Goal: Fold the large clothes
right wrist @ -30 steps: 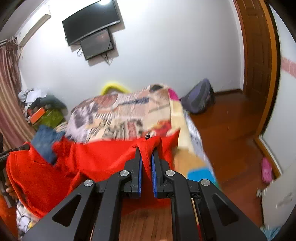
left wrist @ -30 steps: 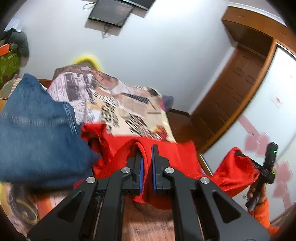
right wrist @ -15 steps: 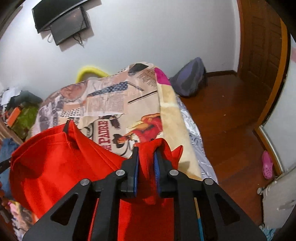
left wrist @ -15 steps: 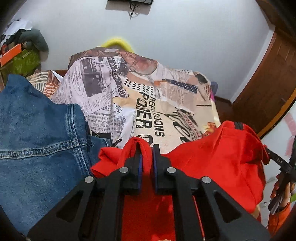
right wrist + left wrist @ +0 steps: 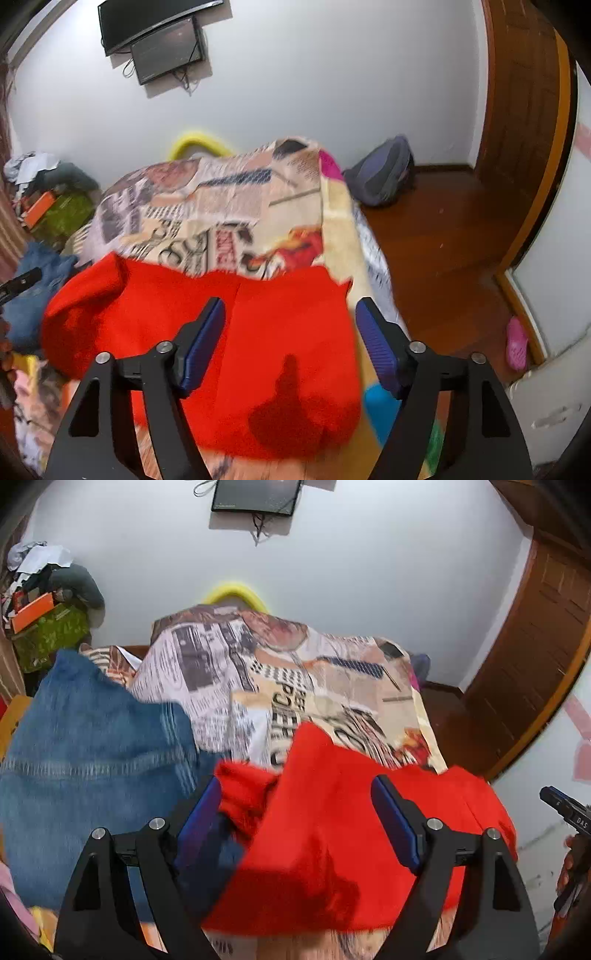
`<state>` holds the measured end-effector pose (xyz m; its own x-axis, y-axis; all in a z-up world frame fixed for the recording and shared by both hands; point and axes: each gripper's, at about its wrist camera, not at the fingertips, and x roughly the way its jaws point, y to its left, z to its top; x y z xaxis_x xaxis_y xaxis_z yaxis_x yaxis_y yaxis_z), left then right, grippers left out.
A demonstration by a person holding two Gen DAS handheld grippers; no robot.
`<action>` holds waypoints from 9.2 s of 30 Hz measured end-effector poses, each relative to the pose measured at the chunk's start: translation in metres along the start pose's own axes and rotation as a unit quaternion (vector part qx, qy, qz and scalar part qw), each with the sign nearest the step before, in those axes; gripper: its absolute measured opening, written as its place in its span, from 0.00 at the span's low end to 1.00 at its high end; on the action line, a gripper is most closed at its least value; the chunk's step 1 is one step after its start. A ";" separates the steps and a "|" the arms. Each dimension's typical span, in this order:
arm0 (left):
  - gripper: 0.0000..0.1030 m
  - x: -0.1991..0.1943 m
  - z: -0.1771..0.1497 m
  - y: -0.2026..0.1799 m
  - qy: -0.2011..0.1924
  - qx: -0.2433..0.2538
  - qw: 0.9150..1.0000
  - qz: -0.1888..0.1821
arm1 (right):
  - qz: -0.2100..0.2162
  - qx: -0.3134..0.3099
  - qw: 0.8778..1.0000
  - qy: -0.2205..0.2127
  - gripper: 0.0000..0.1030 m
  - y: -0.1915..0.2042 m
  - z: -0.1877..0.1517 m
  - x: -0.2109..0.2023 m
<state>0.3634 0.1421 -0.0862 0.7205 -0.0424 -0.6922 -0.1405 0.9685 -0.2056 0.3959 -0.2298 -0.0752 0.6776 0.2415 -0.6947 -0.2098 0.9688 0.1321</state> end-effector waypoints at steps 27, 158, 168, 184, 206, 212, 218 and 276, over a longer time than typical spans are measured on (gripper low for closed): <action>0.81 0.078 -0.127 0.062 0.112 -0.255 0.954 -0.106 | 0.118 0.293 0.942 0.112 0.71 -0.034 -0.084 0.096; 0.29 -0.004 -0.206 0.030 0.092 -0.278 0.950 -0.105 | 0.012 -0.123 0.989 0.078 0.61 0.109 -0.146 -0.021; 0.13 -0.067 -0.154 -0.002 0.000 -0.250 0.954 -0.164 | 0.025 -0.139 0.988 0.059 0.61 0.130 -0.121 -0.029; 0.12 -0.129 -0.105 -0.008 -0.098 -0.130 0.984 -0.075 | 0.190 -0.120 0.954 0.196 0.63 0.227 -0.151 0.050; 0.12 -0.019 -0.138 -0.180 0.077 0.050 0.982 -0.164 | -0.026 -0.036 0.997 0.055 0.63 0.035 -0.131 -0.057; 0.47 -0.018 -0.167 -0.193 0.113 0.108 0.972 -0.175 | -0.035 -0.006 0.998 0.058 0.63 0.017 -0.140 -0.068; 0.69 -0.056 -0.163 -0.187 0.100 0.122 0.974 -0.161 | -0.024 -0.014 0.998 0.051 0.63 0.019 -0.139 -0.078; 0.92 -0.084 -0.162 -0.019 0.038 0.029 0.999 -0.015 | 0.064 -0.045 0.995 0.059 0.77 0.058 -0.112 -0.072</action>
<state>0.1957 0.0874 -0.1357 0.6699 -0.0877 -0.7372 -0.0792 0.9789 -0.1883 0.2559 -0.1969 -0.0962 0.5550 0.3482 -0.7555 -0.3538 0.9207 0.1645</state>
